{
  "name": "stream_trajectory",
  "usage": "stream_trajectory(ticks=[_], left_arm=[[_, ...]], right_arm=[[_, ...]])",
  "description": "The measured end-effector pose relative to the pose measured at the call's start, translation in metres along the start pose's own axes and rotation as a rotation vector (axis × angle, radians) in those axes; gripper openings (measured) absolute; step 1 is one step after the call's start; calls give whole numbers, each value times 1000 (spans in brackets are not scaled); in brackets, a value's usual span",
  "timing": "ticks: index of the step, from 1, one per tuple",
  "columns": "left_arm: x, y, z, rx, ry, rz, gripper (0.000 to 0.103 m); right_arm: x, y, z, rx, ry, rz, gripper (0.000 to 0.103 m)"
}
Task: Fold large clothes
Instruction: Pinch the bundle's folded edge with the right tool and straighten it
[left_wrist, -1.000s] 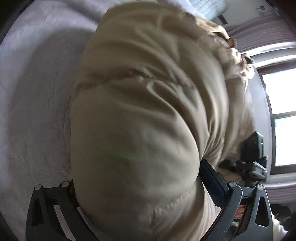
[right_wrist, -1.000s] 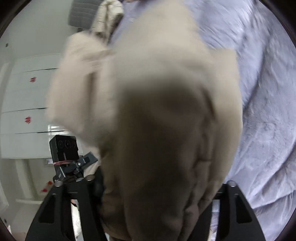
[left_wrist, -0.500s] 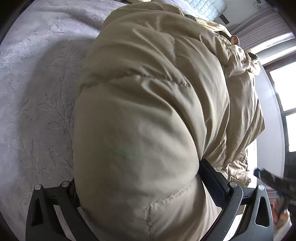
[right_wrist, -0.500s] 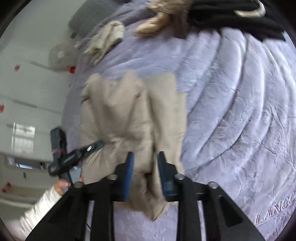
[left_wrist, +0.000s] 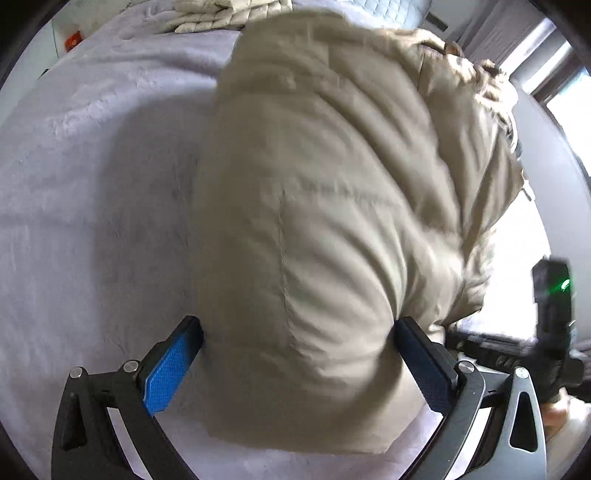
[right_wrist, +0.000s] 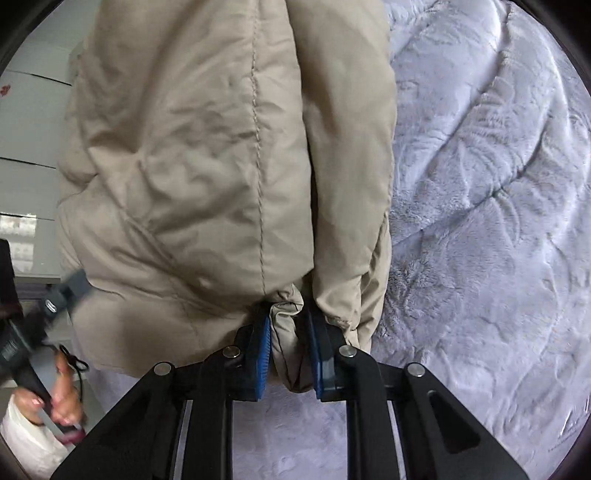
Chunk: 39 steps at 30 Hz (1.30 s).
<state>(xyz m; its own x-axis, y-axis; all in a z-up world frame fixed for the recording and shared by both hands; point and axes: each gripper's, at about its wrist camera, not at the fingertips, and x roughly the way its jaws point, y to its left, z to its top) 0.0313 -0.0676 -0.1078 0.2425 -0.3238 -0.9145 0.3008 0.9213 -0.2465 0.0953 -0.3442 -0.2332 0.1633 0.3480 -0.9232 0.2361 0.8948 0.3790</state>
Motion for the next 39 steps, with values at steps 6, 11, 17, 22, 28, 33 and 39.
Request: stream_trajectory(ticks=[6,11,17,22,28,33,39], left_arm=[[2,-1,-5,4,1,42,103],[-2,-6,-6,-1,5,53,103],[-8,-6,-17,-10,13,56,103],[-11,-9,-17,-7,20,67,103],[-30,-16,-21,-5,-1,67,103],[-42,-17,-26,-3,1,74,103],[-57,-15,-30,-9,-18,72,103]], right_arm=[[-2,2,4,7,12,-28,19],[-24,16,-6,-15,11,-69,22],[-47,18,-17,-13,3,-78,22],[-72,13,-24,3,4,-80,22],[-84,22,-25,2,0,-81,22],[-84,21,-28,17,-21,-81,22],[-100,26,-23,4,-117,-62,22]])
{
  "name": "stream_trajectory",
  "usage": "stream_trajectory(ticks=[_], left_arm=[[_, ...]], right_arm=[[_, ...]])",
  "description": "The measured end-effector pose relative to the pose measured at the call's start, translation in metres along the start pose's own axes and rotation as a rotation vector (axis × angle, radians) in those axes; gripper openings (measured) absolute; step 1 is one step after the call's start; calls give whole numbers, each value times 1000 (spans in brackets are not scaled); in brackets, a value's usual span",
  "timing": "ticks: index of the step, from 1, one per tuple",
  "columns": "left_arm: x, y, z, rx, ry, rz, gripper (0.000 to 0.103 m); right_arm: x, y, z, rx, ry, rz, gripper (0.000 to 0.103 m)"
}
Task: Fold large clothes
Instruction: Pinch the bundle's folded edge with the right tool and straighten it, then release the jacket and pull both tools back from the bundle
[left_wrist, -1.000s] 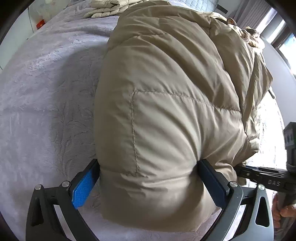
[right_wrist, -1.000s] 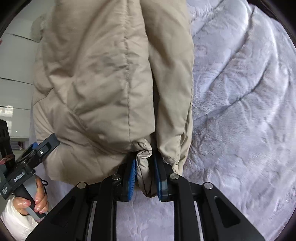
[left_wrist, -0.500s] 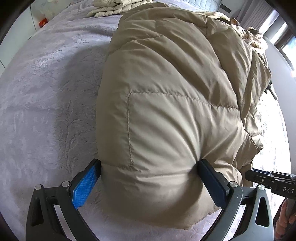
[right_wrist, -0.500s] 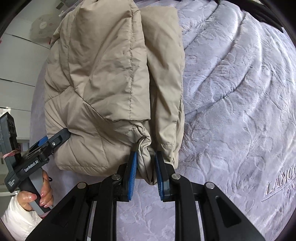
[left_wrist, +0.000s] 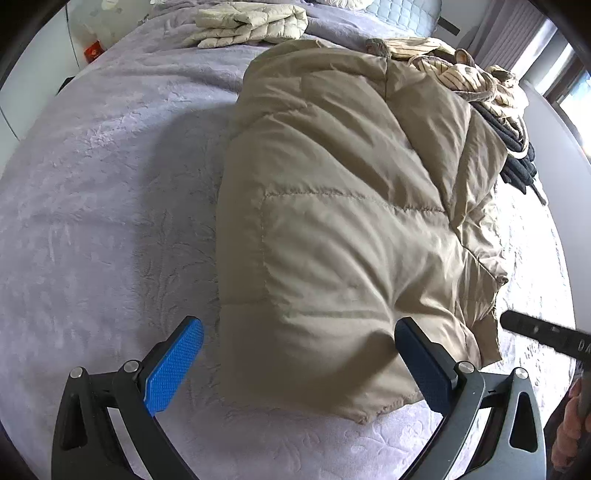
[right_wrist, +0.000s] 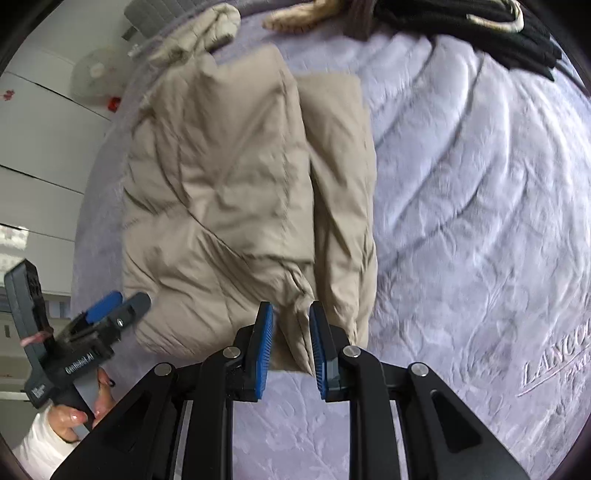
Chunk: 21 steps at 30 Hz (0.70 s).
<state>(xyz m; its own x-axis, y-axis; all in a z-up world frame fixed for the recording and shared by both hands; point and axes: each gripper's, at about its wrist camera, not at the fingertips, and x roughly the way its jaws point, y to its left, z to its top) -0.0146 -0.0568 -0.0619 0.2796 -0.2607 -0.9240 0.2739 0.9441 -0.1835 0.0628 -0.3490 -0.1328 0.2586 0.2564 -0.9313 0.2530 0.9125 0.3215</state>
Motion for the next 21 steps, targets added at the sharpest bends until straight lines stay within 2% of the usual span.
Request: stream_trajectory(ticks=[11,14,19,21], left_arm=[[-13,3,0,5,-6,46,103],[-19,3,-2,11,-14,87,103],[-33,8,-5,-20,-9,83,103],[-38,9,-6,-24,-11,81,103]], right_arm=[[17,3,-7,2,42,-18,22],[15,5,-8,2,43,-25,22],[3,13,-16,7,35,-32,23],[0,17,-20,6,31,-36,28]])
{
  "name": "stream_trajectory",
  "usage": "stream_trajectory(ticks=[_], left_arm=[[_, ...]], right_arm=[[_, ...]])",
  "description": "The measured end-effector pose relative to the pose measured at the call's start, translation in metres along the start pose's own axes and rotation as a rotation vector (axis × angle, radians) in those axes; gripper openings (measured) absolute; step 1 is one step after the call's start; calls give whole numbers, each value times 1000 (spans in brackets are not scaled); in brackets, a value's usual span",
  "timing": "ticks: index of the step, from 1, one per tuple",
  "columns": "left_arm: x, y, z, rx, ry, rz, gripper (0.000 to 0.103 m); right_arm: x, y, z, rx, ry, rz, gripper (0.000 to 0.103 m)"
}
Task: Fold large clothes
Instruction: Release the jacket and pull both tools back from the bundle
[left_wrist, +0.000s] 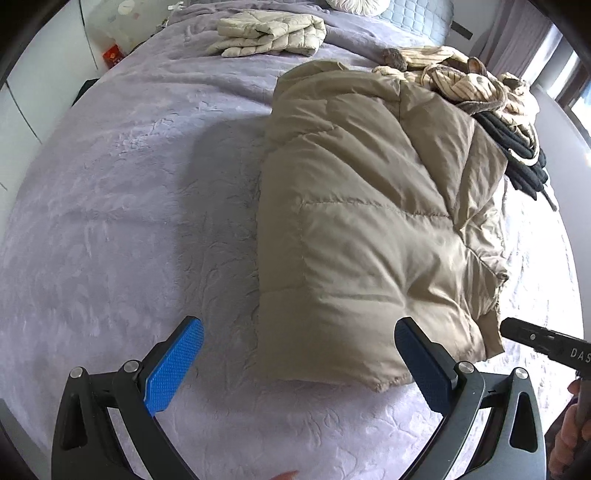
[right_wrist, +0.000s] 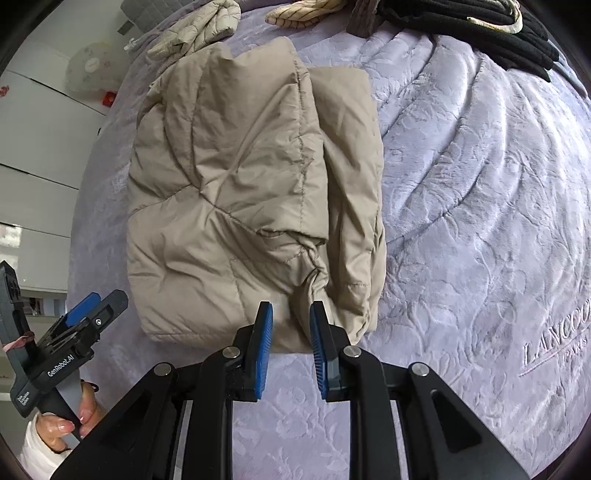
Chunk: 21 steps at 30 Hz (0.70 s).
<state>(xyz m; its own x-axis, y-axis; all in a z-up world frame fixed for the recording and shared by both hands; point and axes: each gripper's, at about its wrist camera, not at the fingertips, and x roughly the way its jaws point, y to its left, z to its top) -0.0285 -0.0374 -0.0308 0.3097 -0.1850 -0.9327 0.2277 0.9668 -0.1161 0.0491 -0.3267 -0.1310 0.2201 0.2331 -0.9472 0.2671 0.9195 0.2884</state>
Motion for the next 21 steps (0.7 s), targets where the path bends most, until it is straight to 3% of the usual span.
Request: stream_trajectory(ticks=[2,6,9,14,17,18,19,21], left_arm=[[-3,0,-1,8,5,17,103],[-11,-1,-3,29,-1,53,103],[-22,0,-5,46,-34,95,103],[-34,11,-7,27,-63,57,103],[-42,13,-9,42,-72,83,103],[-46,14,-10,45,-76,88,103],[-50,14,-12,45,-80,82,103],[-58,14,-15,47,-86,67,103]], right_arm=[[-1,4,-5,-4,-9,-10,51],[-8,20,-15,-19,-28,-26,59],[-14,27,-19,-23,-36,-43,79],[-26,40,-28,-28,-72,-68,86],[-36,48,-34,-31,-97,-87,87],[-40,50,-38,-24,-120,-77,89],[-44,52,-40,-19,-137,-71,102],[-53,56,-42,-21,-174,-76,103]])
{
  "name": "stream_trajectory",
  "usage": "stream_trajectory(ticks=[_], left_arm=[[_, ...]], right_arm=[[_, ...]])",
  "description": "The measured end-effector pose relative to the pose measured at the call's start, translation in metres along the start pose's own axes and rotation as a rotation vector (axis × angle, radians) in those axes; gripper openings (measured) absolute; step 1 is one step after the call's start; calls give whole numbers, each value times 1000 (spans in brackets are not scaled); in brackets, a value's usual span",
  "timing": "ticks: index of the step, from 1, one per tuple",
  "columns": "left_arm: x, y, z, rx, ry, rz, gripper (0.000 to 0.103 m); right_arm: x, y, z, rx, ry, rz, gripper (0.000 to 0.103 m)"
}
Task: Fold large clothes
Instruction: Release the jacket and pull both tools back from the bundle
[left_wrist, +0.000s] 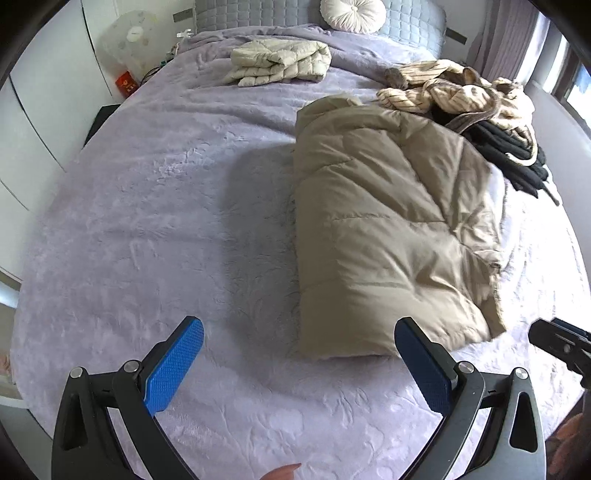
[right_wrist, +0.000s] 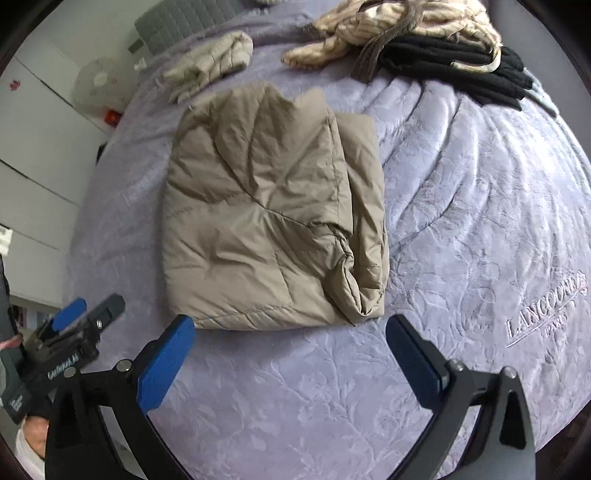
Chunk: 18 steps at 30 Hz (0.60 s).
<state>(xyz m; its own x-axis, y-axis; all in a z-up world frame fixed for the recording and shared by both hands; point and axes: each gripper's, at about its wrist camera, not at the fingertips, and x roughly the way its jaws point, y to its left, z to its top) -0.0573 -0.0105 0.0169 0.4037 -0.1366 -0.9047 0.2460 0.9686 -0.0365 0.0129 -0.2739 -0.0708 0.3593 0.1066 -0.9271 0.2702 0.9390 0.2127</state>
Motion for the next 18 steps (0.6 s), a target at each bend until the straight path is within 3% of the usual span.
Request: stream_trajectory(ticks=[11,18], left_arm=[[-57,-12,-13,19,-74,52,103],[-91,-22,-28,1,-93,59,103]], right_arm=[[-40,28,-9,-53,-21,-93,103],[-76,33,-21,-110,-103,-121,103]])
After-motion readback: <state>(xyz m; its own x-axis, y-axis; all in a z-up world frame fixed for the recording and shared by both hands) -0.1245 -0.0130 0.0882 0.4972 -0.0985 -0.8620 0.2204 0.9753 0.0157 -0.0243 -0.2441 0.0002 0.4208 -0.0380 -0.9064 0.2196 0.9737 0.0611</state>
